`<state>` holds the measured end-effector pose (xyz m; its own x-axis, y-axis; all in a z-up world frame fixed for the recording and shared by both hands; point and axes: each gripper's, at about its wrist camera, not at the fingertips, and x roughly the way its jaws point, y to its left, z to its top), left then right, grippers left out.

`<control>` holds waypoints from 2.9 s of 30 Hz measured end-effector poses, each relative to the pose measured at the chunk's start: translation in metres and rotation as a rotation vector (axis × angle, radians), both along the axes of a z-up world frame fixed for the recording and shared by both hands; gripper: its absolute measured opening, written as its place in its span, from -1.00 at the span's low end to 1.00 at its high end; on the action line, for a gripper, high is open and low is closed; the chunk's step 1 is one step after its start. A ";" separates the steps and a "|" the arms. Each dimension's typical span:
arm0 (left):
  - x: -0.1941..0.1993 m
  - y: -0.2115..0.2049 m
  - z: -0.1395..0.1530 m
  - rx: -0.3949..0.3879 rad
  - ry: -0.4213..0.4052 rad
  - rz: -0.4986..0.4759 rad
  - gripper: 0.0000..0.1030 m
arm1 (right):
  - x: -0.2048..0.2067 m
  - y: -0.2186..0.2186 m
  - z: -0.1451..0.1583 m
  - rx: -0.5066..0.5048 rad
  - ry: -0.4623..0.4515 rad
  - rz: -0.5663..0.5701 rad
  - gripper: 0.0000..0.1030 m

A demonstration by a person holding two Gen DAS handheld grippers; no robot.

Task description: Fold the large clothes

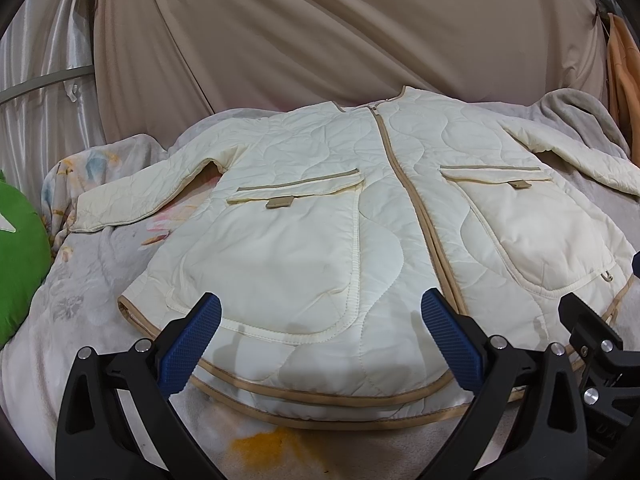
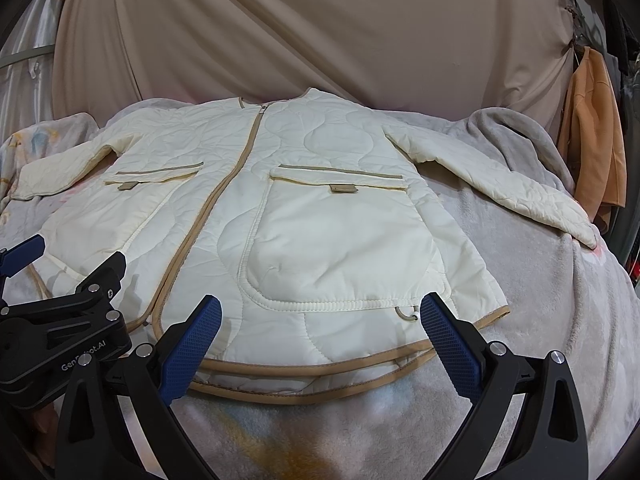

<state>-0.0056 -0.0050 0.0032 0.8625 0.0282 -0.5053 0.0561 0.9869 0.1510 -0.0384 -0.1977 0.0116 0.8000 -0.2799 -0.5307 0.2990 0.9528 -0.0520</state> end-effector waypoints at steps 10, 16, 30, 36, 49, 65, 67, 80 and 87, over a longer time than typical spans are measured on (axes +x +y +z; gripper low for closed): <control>0.000 -0.001 0.000 0.003 0.000 -0.001 0.90 | 0.000 0.000 0.000 0.000 0.000 0.000 0.90; 0.000 -0.001 0.000 0.004 0.001 -0.001 0.90 | 0.000 0.000 0.000 0.000 -0.001 0.000 0.90; 0.000 0.001 0.000 0.008 0.005 0.003 0.90 | -0.001 0.001 0.001 0.014 0.005 -0.007 0.90; -0.004 0.006 -0.001 0.008 0.021 0.003 0.90 | -0.005 -0.003 0.001 0.036 0.005 -0.015 0.90; -0.014 -0.001 0.003 0.027 0.095 -0.044 0.90 | -0.020 -0.017 0.007 0.085 0.013 -0.021 0.90; 0.054 0.031 0.053 0.005 0.057 -0.040 0.90 | -0.011 -0.307 0.033 0.348 -0.013 -0.345 0.90; 0.068 0.035 0.054 0.007 0.056 -0.026 0.90 | -0.017 -0.356 0.028 0.415 -0.048 -0.429 0.90; 0.128 0.039 0.054 -0.007 0.079 -0.004 0.90 | 0.025 -0.456 -0.005 0.600 -0.023 -0.552 -0.65; 0.138 0.036 0.071 0.005 0.021 -0.013 0.90 | 0.095 -0.373 0.134 0.344 -0.227 -0.308 -0.82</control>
<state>0.1326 0.0310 0.0742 0.8519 0.0198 -0.5233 0.0719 0.9854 0.1543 0.0563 -0.5711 0.1457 0.8138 -0.3601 -0.4561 0.5356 0.7694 0.3482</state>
